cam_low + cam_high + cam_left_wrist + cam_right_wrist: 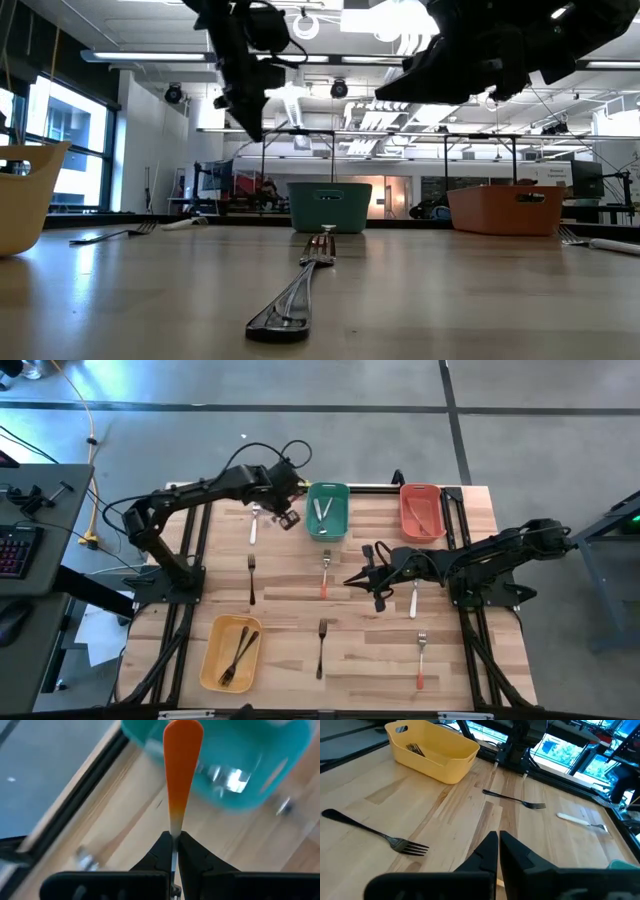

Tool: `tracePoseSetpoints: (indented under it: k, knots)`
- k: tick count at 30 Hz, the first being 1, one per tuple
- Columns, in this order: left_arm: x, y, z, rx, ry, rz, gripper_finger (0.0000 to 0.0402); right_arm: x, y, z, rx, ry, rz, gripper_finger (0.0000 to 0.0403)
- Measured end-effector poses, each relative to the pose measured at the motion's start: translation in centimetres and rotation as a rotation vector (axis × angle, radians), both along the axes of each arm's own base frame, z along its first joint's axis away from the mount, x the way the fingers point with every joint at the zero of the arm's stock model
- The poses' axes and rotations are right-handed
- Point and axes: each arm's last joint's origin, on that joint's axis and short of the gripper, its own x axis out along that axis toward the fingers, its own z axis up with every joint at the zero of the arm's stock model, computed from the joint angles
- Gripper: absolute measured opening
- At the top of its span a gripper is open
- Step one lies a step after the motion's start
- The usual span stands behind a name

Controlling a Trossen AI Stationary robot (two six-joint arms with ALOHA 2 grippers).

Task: Sort silverware by color (type)
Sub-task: Put the orange fork into the orange bin

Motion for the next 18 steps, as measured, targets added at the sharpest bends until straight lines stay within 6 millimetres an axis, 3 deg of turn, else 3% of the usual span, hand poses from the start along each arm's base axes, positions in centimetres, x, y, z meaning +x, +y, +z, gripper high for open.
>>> tracePoseSetpoints:
  k: [5, 18]
  knots:
    - [1.8, 0.6, 0.3, -0.044, -0.241, 0.107, 0.0001, -0.1, 0.0, -0.2, 0.057, 0.026, -0.019, 0.0]
    - [4.5, 1.8, -0.6, -0.155, -0.487, 0.179, 0.0001, -0.4, 0.0, -0.9, 0.176, 0.126, -0.069, 0.0]
